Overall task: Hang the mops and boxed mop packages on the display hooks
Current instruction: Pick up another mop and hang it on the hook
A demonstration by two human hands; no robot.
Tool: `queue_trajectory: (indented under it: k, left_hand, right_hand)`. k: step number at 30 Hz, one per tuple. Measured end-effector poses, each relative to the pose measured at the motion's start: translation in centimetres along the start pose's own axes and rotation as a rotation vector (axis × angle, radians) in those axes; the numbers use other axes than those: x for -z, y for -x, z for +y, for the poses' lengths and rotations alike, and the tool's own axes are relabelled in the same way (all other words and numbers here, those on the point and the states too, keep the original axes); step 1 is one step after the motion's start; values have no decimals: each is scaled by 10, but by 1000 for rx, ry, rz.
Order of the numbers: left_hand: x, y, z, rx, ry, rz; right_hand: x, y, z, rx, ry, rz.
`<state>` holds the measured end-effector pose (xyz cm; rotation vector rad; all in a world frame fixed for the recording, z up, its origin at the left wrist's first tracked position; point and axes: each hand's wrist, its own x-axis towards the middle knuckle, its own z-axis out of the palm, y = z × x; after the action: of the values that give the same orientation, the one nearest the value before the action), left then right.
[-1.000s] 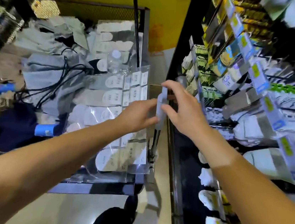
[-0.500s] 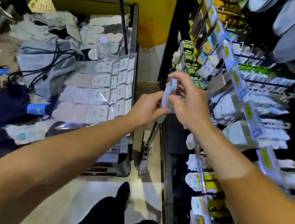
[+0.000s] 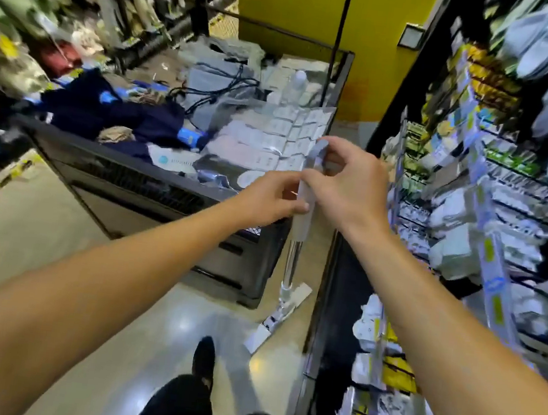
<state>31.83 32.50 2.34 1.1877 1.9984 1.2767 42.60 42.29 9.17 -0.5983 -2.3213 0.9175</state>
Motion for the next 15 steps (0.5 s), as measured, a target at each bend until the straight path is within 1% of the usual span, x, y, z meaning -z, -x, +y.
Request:
queue_trajectory:
  k: [2,4,8,12,15]
  left_hand:
    - [8,39,-6,48,16,51]
    - [16,79,-17,118,40,114]
    - [40,160,-53,247,73,226]
    - [77,242,-93,309,90,387]
    - [121,303,-117,364,152,521]
  right_hand:
    - [-13,18,-21,20,-6,-30]
    - [-28,34,-45,51,-2,-93]
    - [-72,62,-101,151,-15,-193]
    - [-131,89,-173,231,-69,-257]
    - [-187,114,-231,251,-186,-336]
